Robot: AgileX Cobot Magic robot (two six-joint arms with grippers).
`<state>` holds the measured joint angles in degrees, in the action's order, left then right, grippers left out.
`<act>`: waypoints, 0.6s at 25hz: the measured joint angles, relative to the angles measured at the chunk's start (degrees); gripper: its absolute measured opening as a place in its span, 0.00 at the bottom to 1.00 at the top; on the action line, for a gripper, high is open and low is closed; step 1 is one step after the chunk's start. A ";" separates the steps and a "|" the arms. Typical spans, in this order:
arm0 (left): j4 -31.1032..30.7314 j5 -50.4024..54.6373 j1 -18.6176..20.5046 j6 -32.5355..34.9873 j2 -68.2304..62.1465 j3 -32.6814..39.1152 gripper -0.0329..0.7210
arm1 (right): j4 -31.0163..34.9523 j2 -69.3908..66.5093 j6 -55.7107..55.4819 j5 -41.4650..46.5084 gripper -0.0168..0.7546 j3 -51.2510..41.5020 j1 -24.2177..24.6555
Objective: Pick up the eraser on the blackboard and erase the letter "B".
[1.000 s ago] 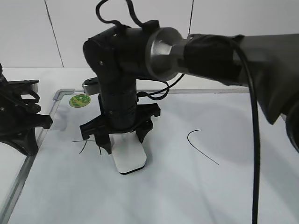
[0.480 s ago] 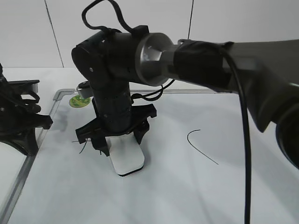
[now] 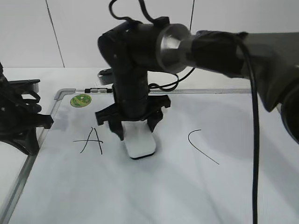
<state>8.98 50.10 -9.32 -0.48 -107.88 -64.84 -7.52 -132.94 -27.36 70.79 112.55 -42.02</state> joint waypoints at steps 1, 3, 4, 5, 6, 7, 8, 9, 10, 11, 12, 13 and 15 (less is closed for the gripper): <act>0.00 0.00 0.00 0.04 0.00 0.00 0.09 | -0.36 0.00 0.00 -0.42 0.73 0.00 1.12; 0.00 0.00 0.00 0.04 0.00 0.00 0.09 | -0.89 0.00 0.20 -0.96 0.73 0.02 3.66; 0.00 0.00 0.00 0.04 0.00 0.00 0.09 | -1.01 0.00 0.38 -1.10 0.73 0.02 4.71; 0.00 0.00 0.00 0.04 0.00 0.00 0.09 | -1.09 0.00 0.53 -1.17 0.73 0.02 5.41; 0.00 0.00 0.00 0.13 0.00 0.00 0.09 | -1.19 0.00 0.81 -1.23 0.73 0.02 5.90; 0.00 0.00 0.00 0.13 0.00 0.00 0.09 | -1.14 0.00 1.20 -1.32 0.73 0.02 6.29; 0.00 0.00 0.00 0.13 0.00 0.00 0.09 | -1.14 0.00 1.32 -1.32 0.73 0.02 6.32; 0.00 0.00 0.00 0.13 0.00 0.00 0.09 | -1.14 0.00 1.34 -1.32 0.73 0.02 6.32; 0.00 0.00 0.00 0.13 0.00 0.00 0.09 | -1.14 0.00 1.44 -1.32 0.73 0.02 6.20; 0.00 0.00 0.00 0.13 0.00 0.00 0.09 | -1.14 0.00 1.57 -1.32 0.73 0.02 5.97; 0.00 0.00 0.00 0.13 0.00 0.00 0.09 | -1.39 0.00 1.56 -1.32 0.73 0.02 5.61; 0.00 0.00 0.00 0.13 0.00 0.00 0.09 | -1.71 0.00 1.78 -1.32 0.73 0.02 5.14; 0.00 0.00 0.00 0.13 0.00 0.00 0.09 | -2.09 0.00 1.78 -1.32 0.73 0.02 4.01</act>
<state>8.98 50.10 -9.32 -0.35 -107.88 -64.84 -9.61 -132.94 -25.59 69.47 112.57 -38.01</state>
